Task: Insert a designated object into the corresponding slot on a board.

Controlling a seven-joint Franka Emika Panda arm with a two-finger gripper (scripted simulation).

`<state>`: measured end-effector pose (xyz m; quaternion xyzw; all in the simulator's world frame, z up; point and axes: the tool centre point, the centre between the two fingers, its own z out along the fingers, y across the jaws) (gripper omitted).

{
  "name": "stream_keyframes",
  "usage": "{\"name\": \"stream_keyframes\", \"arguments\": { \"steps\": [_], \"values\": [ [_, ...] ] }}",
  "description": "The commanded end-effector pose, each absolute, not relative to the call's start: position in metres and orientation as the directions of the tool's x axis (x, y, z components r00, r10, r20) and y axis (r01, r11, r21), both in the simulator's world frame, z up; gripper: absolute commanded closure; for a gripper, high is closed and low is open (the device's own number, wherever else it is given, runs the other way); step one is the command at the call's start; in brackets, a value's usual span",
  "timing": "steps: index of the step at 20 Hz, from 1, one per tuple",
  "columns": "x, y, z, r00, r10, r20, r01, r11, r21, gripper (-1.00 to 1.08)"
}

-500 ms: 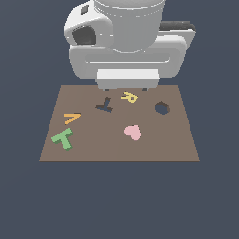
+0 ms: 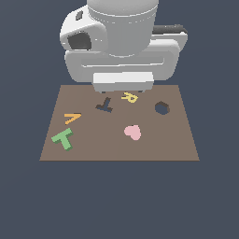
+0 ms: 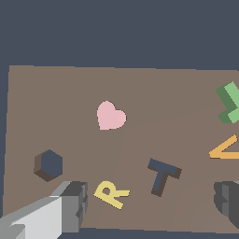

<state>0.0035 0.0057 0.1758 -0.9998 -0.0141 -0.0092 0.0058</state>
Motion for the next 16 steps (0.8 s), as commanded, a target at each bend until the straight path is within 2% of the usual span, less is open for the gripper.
{"name": "stream_keyframes", "arguments": {
  "steps": [1,16],
  "values": [
    [0.004,-0.001,0.172,0.999,0.045,0.018,0.045,-0.999,-0.011,-0.92],
    [0.026,-0.078,0.121,0.964,0.267,0.011,0.267,-0.964,-0.006,-0.92]
  ]
}}
